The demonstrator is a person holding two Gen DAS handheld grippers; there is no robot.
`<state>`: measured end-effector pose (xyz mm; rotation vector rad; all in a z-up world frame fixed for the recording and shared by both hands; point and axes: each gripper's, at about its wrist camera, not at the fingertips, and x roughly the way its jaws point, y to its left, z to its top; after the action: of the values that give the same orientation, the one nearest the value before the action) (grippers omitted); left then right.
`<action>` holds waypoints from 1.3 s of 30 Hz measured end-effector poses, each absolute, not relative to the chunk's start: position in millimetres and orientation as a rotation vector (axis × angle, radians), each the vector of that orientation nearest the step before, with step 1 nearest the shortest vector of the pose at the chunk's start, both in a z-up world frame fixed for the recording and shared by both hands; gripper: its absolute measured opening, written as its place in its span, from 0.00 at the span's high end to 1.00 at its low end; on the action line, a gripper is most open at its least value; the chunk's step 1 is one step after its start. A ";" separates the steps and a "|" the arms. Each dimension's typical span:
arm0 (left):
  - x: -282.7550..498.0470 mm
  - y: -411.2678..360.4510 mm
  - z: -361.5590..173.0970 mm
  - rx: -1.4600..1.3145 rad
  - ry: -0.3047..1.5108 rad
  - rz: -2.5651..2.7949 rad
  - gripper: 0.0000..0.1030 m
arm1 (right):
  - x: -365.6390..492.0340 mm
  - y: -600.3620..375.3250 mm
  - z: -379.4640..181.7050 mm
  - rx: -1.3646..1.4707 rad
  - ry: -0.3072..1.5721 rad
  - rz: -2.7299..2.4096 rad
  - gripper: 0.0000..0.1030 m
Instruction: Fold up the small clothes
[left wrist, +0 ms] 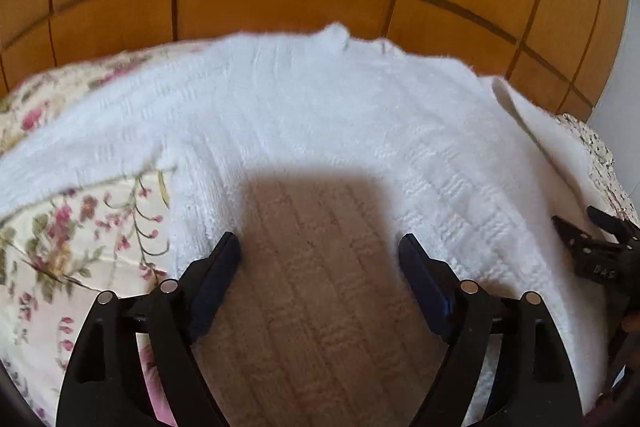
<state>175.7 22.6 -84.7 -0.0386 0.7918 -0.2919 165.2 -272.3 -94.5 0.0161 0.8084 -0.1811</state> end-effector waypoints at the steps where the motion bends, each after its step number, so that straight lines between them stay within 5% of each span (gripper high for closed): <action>1: 174.7 20.9 -85.6 -0.030 0.793 -0.285 0.21 | 165.3 -274.6 -93.0 0.025 0.813 -0.168 0.02; 4: 171.3 21.9 -85.4 -0.039 0.785 -0.289 0.21 | 146.6 -285.0 -79.4 0.067 0.733 -0.141 0.04; 8: 166.7 30.6 -85.7 -0.069 0.779 -0.298 0.21 | 114.0 -300.8 -64.3 0.014 0.673 -0.206 0.22; 18: 164.3 30.4 -86.4 -0.099 0.775 -0.317 0.19 | 70.8 -334.6 -97.0 -0.113 0.822 -0.210 0.42; 20: 163.6 30.1 -86.8 -0.099 0.774 -0.318 0.19 | 68.3 -338.9 -95.8 -0.115 0.796 -0.212 0.75; 22: 163.6 29.9 -86.9 -0.101 0.773 -0.324 0.15 | 68.3 -347.5 -93.0 -0.094 0.776 -0.228 0.83; 39: 163.9 28.8 -89.0 -0.103 0.772 -0.326 0.13 | 149.6 -523.9 -55.1 0.082 0.682 -0.610 0.91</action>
<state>163.9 28.8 -89.0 -0.1035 0.7720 -0.3259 149.6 -523.9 -55.1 0.0823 0.6818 -0.6097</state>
